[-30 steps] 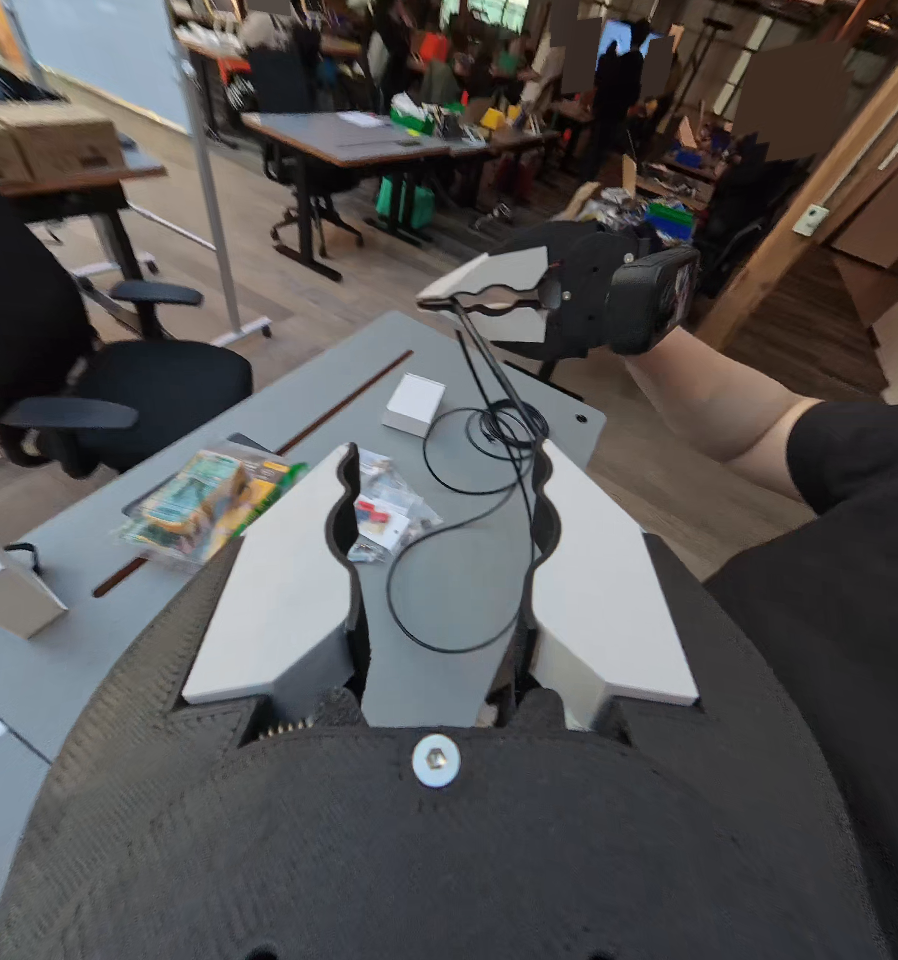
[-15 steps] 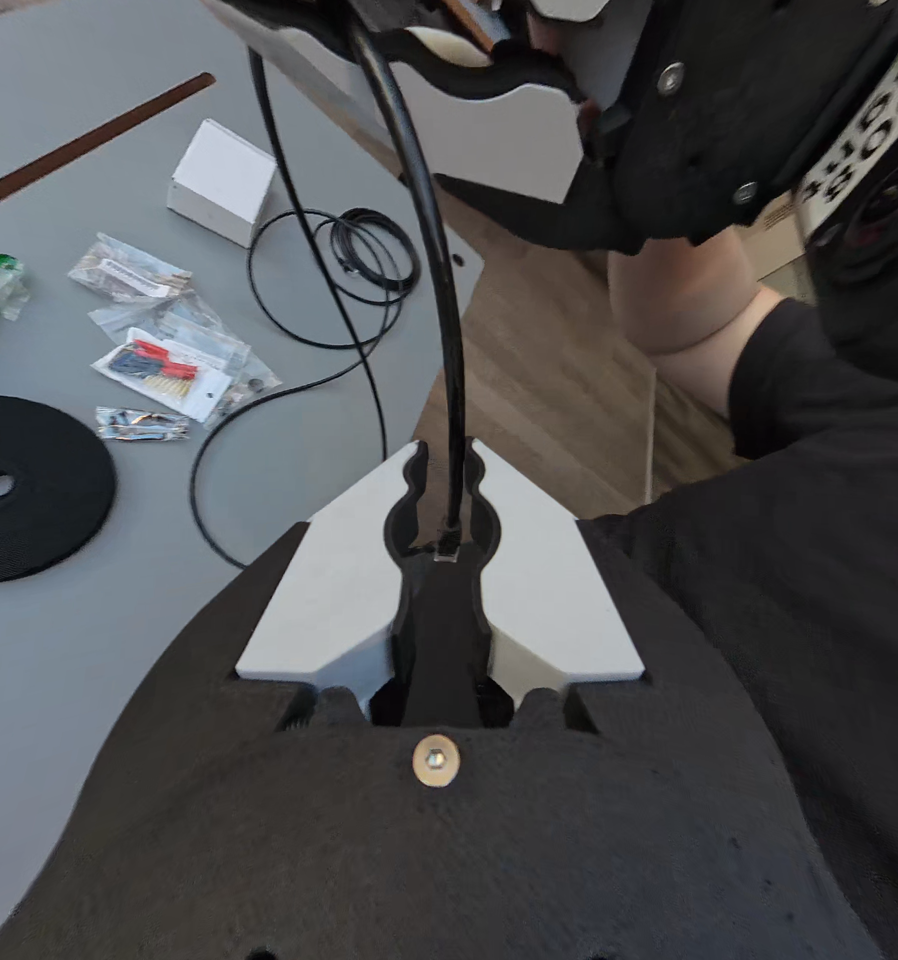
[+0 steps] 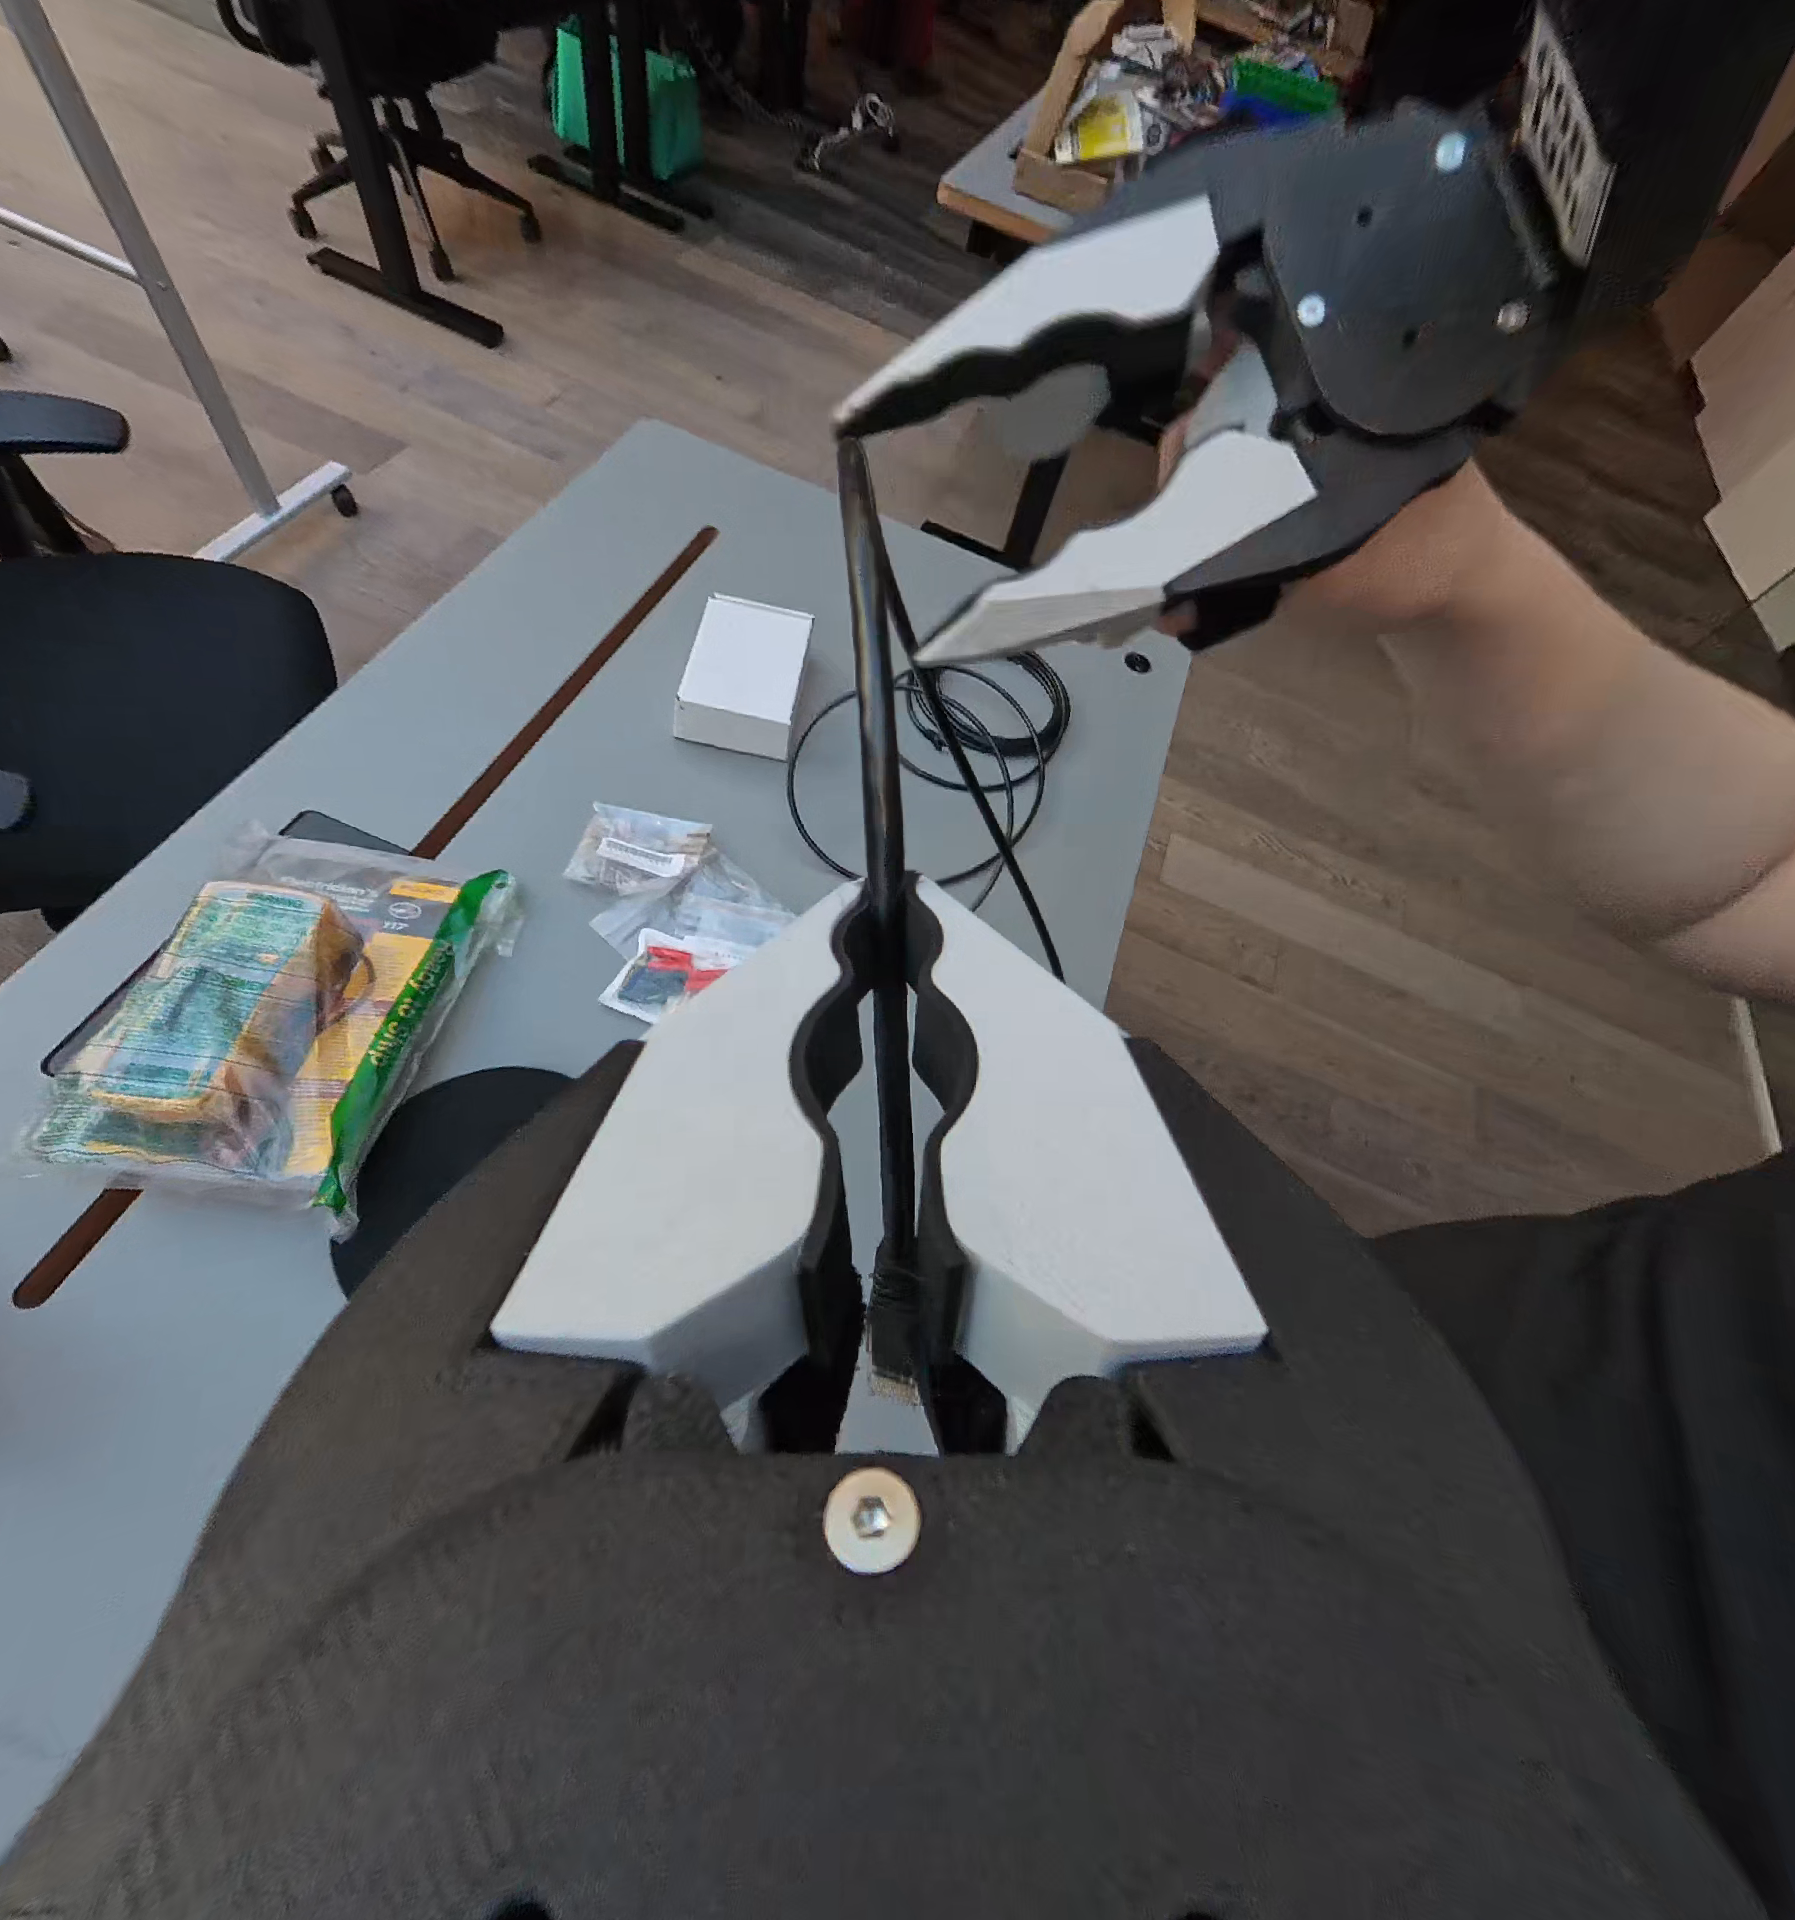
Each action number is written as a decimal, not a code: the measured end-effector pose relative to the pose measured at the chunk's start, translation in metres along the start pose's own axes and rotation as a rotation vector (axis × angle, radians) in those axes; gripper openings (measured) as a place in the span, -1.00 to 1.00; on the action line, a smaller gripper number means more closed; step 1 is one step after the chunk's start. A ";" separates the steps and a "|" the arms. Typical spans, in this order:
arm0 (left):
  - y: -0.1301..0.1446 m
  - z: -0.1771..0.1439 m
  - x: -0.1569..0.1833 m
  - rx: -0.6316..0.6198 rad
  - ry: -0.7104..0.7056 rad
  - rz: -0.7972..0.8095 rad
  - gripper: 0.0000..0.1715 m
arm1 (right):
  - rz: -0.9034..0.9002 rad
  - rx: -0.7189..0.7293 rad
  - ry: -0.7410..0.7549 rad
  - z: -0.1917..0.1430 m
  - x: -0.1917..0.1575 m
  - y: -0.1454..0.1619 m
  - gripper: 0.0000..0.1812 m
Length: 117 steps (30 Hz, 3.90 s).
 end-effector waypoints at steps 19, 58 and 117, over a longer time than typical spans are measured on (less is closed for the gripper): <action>-0.039 -0.082 -0.058 0.123 -0.187 0.014 -1.00 | 0.872 0.115 0.110 0.022 -0.098 0.268 -1.00; 0.511 0.057 0.043 -0.418 -0.104 -0.611 -0.60 | -0.076 -0.828 -0.516 0.282 -0.220 0.304 -1.00; 0.461 0.168 -0.022 -0.462 -0.256 -0.510 -0.95 | 0.782 -0.300 -0.439 0.080 -0.251 0.306 -0.96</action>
Point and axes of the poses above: each gripper's, where its closed fingertips meet, z out along the fingers, y out of its underside, x = y × z across the jaws, the point moved 1 cm from there along -z, back along the fingers, and after that the axes turned 2 degrees about -y, right-handed, at the moved point
